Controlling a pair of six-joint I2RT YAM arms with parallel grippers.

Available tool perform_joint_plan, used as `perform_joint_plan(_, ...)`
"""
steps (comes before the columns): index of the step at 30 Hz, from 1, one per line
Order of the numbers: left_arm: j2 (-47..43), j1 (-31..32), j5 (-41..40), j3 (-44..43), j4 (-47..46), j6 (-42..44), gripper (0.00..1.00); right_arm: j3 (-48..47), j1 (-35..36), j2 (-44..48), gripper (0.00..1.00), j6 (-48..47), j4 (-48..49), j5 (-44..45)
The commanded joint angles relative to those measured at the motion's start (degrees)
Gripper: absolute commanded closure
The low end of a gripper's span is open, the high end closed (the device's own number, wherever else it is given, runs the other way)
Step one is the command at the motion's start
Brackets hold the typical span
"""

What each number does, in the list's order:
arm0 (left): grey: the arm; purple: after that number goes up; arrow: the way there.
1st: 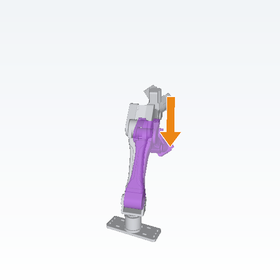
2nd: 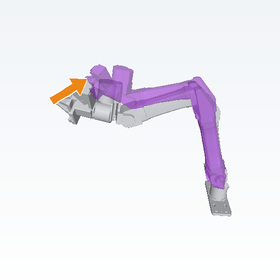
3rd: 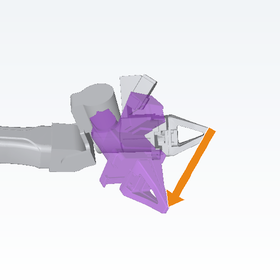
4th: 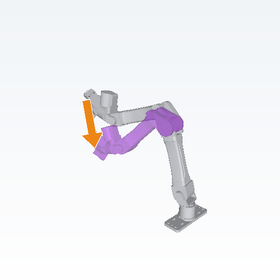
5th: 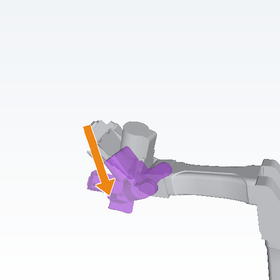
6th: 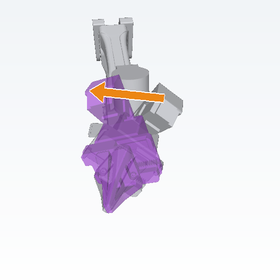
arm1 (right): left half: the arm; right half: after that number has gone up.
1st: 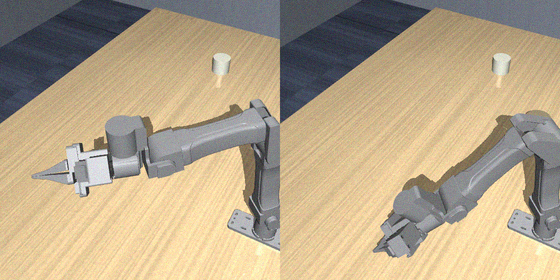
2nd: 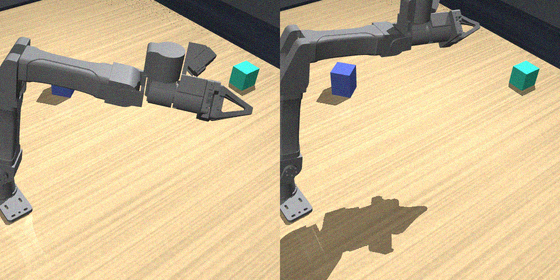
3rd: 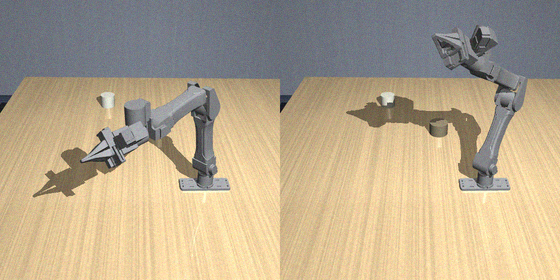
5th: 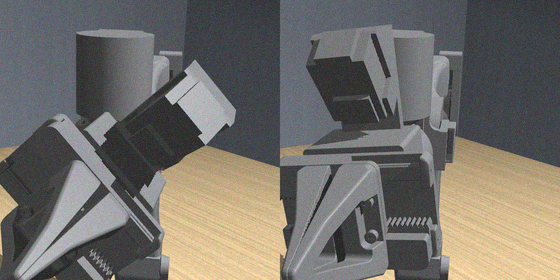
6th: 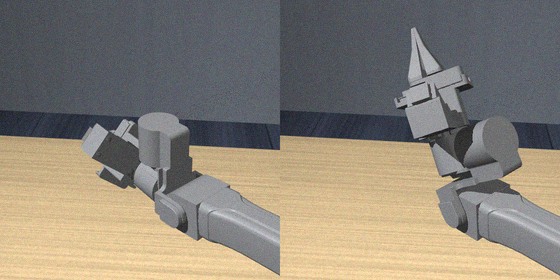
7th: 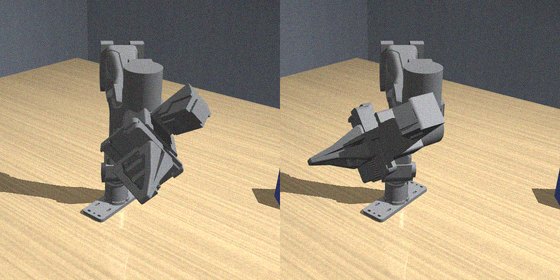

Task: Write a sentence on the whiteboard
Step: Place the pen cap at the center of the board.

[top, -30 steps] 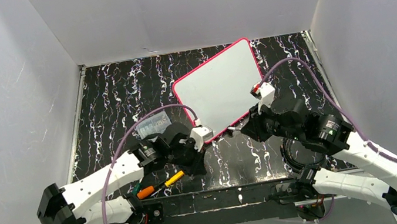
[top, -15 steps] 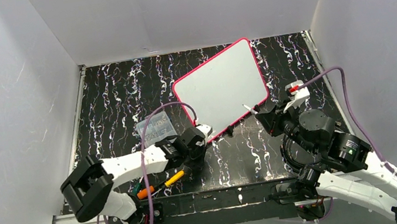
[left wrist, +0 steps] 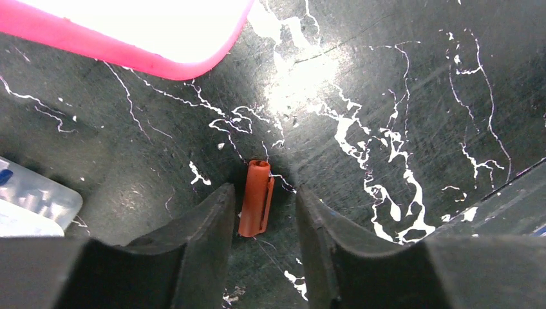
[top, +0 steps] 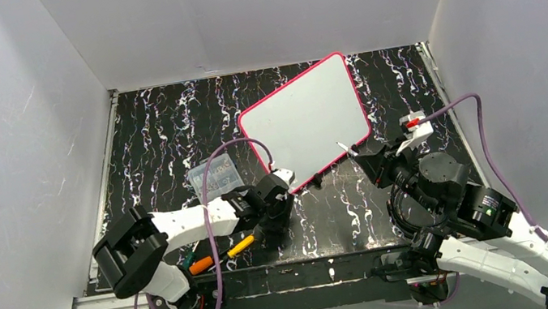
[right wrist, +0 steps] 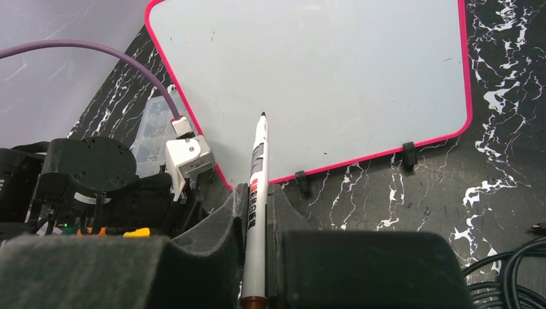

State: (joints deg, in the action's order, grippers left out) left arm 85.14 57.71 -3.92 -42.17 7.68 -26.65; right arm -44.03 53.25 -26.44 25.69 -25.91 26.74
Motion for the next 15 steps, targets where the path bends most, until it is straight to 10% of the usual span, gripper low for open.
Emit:
perform_joint_plan(1, -0.5, 0.0, -2.9, 0.4, 2.7, -0.5, 0.58, 0.4, -0.1, 0.3, 0.99, 0.3, 2.4, 0.6)
perform_joint_plan(15, -15.9, -1.0, -0.3, -2.4, 12.1, 1.3, 0.15, -0.4, -0.1, 0.9, 0.99, -1.1, 2.0, -1.2)
